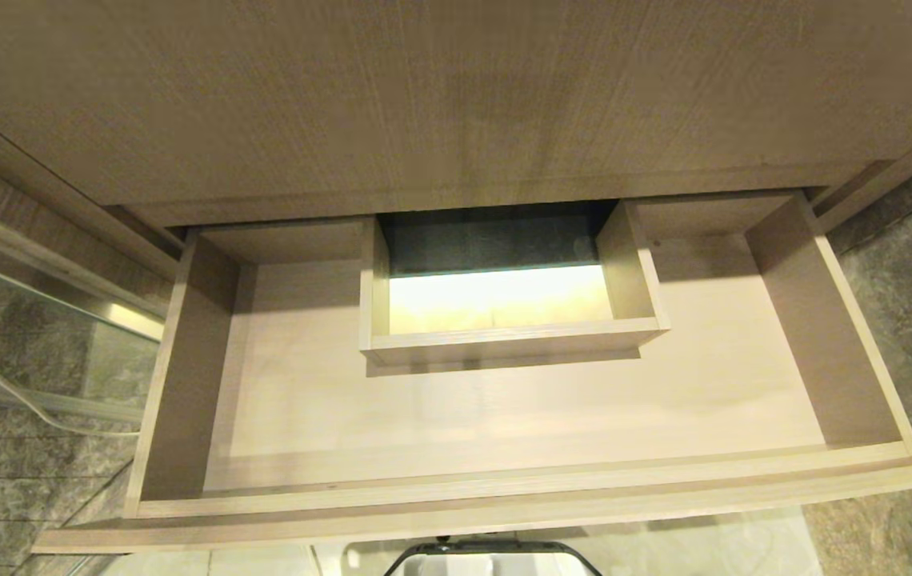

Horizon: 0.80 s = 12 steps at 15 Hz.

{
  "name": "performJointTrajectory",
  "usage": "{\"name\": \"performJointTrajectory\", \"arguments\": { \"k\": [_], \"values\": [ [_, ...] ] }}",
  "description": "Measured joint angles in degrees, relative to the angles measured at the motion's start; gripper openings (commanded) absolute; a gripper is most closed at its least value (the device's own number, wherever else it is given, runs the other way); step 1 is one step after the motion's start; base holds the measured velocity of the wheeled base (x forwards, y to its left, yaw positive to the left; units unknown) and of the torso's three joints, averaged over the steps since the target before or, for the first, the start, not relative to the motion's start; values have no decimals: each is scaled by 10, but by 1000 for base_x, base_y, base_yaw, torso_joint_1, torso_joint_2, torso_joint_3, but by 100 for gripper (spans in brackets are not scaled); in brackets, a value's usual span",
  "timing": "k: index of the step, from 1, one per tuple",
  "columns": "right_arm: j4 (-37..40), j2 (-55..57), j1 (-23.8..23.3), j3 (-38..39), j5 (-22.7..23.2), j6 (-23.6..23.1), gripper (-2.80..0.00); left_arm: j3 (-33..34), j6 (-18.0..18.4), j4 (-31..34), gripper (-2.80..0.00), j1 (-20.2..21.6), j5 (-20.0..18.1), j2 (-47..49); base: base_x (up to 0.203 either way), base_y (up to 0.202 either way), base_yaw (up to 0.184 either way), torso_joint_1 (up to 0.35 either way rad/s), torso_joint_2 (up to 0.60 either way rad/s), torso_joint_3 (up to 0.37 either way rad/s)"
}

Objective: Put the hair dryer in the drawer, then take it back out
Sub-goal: Pull open the drawer, then pick up the hairdryer

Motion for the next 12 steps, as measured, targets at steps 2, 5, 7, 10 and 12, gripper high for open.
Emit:
{"name": "performJointTrajectory", "arguments": {
  "k": [2,5,7,10,12],
  "values": [
    [-3,-13,4,0,13,21,-280,0,0,0,-280,0,0,0,0,0,0,0,0,0],
    [66,-21,25,1,60,50,-280,0,0,0,-280,0,0,0,0,0,0,0,0,0],
    [69,-23,32,1,57,46,-280,0,0,0,-280,0,0,0,0,0,0,0,0,0],
    [71,-23,34,1,56,46,-280,0,0,0,-280,0,0,0,0,0,0,0,0,0],
    [68,-23,34,1,56,55,-280,0,0,0,-280,0,0,0,0,0,0,0,0,0]
  ]
}}
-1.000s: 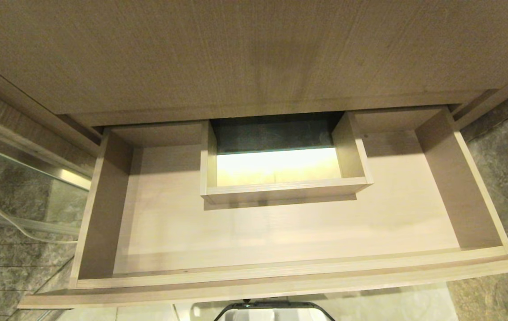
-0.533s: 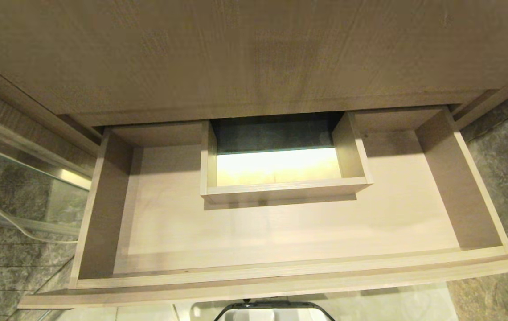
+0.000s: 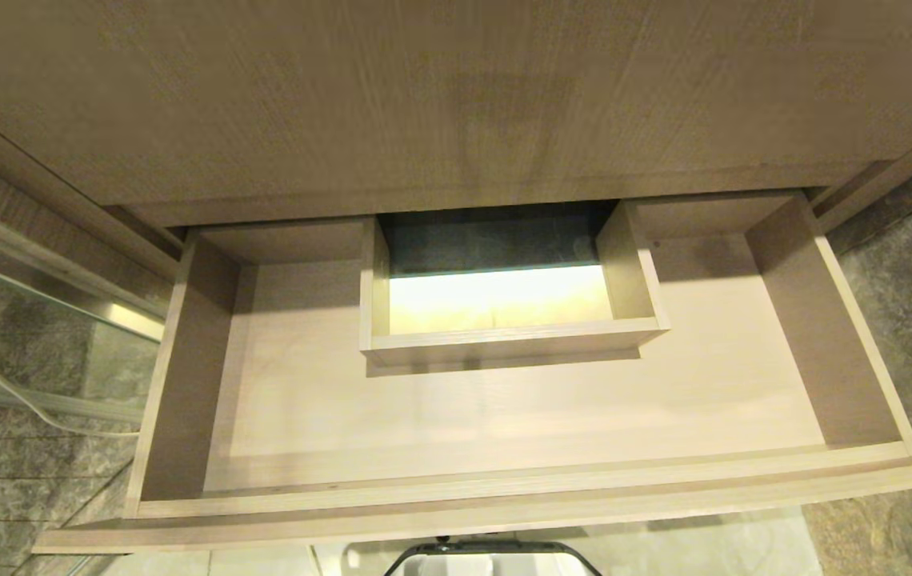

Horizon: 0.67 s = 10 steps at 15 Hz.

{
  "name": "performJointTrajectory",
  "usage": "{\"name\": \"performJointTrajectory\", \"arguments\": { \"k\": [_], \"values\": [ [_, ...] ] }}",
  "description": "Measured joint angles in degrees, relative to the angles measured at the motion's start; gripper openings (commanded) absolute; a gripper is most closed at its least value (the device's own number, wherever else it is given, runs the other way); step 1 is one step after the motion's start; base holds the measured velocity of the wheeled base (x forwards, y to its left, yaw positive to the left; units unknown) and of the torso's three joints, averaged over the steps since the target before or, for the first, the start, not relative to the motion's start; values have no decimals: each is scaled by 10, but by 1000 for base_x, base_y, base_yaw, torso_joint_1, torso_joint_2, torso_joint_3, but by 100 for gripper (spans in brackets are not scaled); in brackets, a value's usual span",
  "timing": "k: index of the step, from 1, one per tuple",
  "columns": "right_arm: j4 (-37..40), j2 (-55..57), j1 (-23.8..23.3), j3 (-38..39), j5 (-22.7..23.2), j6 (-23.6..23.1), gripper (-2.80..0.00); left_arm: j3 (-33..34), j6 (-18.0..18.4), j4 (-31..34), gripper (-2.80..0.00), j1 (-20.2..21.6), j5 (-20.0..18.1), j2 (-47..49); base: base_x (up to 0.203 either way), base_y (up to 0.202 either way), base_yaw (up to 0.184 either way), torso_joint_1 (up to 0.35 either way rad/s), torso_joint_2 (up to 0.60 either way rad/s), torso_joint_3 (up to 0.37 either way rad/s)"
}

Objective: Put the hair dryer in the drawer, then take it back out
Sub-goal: Pick up the hairdryer

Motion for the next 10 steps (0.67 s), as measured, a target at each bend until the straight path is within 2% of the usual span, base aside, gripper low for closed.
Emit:
{"name": "performJointTrajectory", "arguments": {
  "k": [10],
  "values": [
    [0,0,0,0,0,2,-280,0,0,0,-280,0,0,0,0,0,0,0,0,0]
  ]
}}
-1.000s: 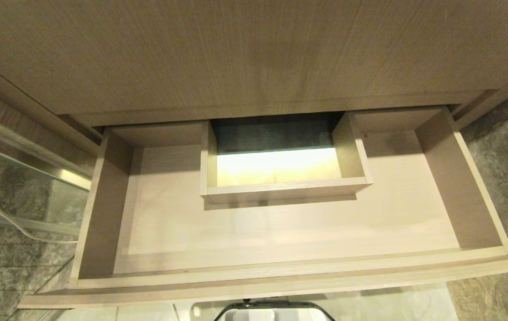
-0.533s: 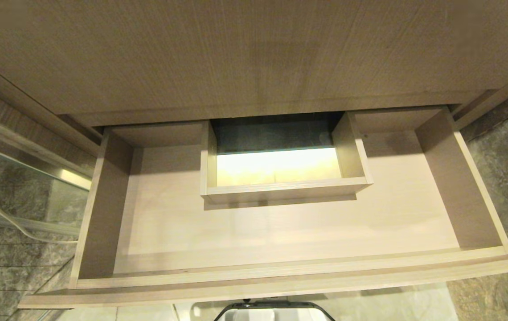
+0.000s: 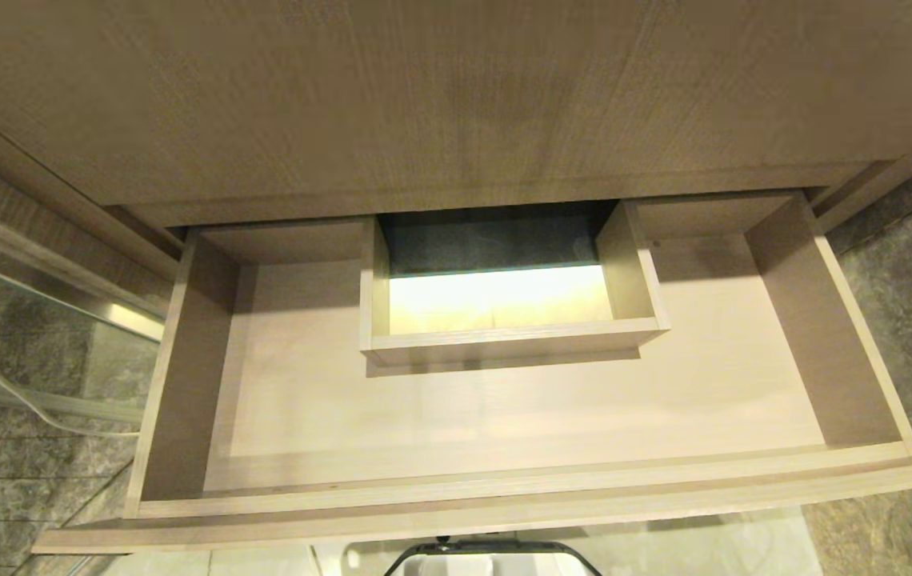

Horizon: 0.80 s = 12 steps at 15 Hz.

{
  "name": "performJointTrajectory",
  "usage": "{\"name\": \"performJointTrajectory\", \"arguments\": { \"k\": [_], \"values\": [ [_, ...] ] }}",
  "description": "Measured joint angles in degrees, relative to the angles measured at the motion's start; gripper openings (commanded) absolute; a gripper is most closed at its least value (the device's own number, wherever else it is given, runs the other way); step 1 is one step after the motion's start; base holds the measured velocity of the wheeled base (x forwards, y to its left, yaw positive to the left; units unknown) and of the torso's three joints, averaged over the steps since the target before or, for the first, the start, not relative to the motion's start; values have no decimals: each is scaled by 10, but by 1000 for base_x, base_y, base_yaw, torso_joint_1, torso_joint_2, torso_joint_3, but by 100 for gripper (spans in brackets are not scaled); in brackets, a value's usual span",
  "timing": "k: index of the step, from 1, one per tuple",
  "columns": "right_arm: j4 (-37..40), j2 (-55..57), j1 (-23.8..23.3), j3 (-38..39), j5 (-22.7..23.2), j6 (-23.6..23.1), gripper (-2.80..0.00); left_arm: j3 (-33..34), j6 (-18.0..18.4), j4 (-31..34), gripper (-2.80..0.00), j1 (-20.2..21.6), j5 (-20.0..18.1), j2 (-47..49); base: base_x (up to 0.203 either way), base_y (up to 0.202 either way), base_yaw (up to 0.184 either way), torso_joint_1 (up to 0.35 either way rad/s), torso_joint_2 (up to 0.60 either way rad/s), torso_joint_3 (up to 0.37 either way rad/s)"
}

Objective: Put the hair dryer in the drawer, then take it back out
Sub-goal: Pick up the hairdryer

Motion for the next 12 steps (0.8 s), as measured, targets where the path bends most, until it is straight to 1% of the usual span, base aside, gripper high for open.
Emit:
{"name": "performJointTrajectory", "arguments": {
  "k": [12],
  "values": [
    [0,0,0,0,0,0,-280,0,0,0,-280,0,0,0,0,0,0,0,0,0]
  ]
}}
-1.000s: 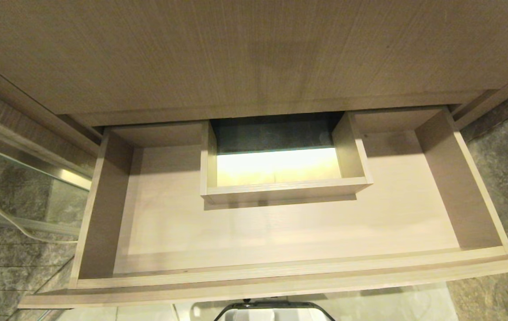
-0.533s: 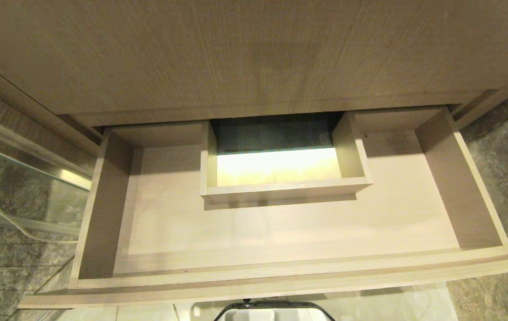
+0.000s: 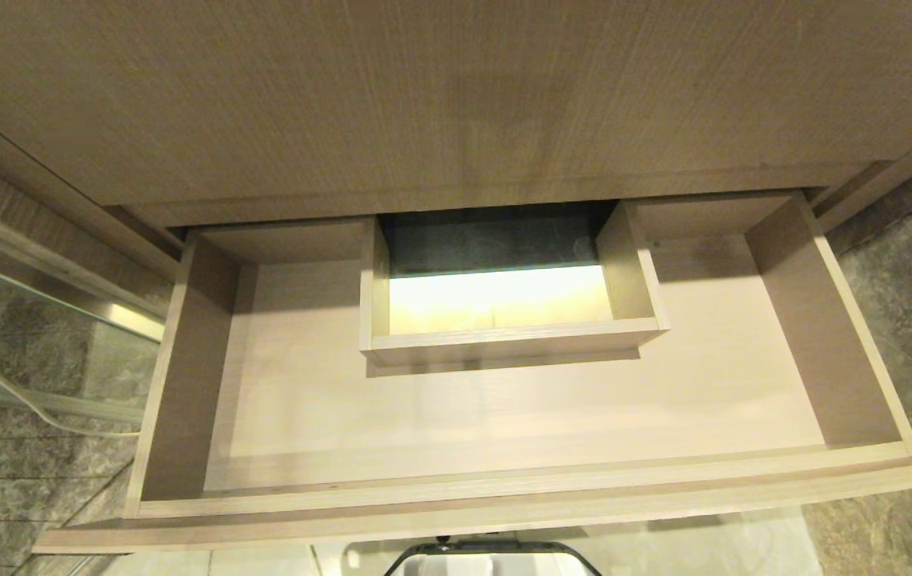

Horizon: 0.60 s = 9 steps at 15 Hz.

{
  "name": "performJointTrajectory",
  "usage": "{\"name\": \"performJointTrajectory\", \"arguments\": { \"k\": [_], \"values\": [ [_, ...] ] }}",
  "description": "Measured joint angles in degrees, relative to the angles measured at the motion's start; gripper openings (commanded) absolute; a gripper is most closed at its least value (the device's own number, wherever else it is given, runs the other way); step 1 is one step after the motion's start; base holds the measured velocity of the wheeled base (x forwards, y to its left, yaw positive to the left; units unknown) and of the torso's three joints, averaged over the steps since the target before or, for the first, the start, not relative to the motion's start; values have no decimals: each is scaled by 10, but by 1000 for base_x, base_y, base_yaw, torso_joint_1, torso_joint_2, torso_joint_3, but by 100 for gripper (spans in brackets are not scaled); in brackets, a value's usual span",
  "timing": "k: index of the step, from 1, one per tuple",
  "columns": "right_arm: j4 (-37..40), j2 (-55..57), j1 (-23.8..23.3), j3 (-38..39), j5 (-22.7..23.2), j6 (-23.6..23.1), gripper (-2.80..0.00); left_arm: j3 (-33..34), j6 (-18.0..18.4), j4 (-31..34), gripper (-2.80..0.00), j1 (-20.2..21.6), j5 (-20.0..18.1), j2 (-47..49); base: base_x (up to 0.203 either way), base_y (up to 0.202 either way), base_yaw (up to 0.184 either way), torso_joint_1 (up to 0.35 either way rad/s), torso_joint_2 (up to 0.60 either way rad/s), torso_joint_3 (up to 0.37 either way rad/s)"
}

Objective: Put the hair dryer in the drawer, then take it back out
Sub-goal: Pick up the hairdryer

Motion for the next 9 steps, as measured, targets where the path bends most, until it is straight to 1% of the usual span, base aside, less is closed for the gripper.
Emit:
{"name": "performJointTrajectory", "arguments": {
  "k": [9],
  "values": [
    [0,0,1,0,0,0,-280,0,0,0,-280,0,0,0,0,0,0,0,0,0]
  ]
}}
